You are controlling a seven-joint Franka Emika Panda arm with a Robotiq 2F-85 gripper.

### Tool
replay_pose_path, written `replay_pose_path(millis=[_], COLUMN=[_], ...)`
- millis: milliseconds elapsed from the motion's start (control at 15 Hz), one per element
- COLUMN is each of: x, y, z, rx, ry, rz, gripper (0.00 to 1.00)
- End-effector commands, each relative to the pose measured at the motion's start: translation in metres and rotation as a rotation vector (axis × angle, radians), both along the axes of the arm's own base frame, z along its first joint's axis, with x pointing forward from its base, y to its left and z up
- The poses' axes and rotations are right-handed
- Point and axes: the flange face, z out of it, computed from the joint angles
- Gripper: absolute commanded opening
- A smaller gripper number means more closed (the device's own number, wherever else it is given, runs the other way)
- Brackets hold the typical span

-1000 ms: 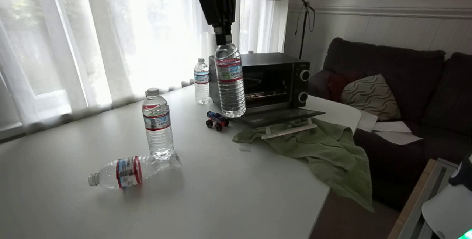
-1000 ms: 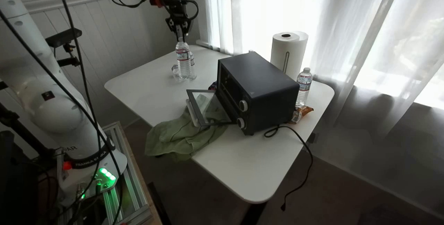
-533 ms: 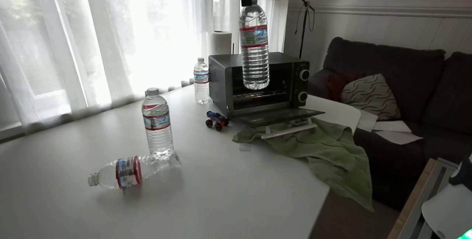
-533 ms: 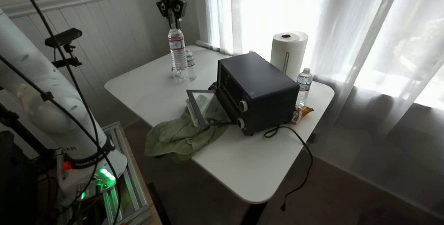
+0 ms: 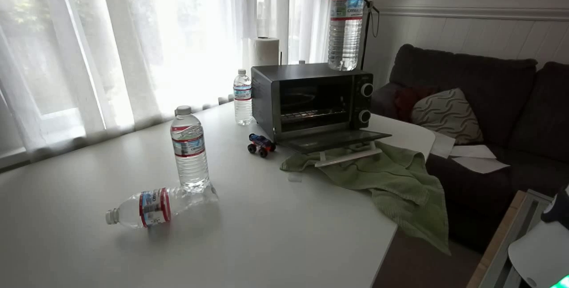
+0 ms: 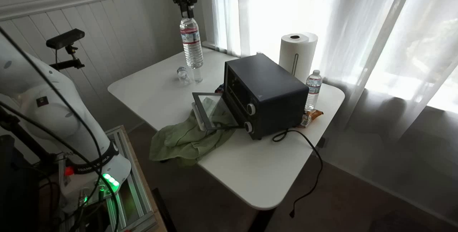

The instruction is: Move one bottle of water to the right side of the mini oven

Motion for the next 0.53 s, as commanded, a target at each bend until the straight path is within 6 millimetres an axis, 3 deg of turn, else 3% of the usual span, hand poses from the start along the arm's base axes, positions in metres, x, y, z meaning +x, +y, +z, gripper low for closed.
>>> replay_pose_path(millis=[0,200,467], x=[-0.005,0.004,0.005], y=[-0.060,-0.113,-0.167], z=[0.021,0.028,0.031], rx=[0.035,0.049,0.065], ry=[-0.048,-0.056,-0.059], rz=[-0.138,-0.240,-0.343], gripper=[0.08,0.08,0.08])
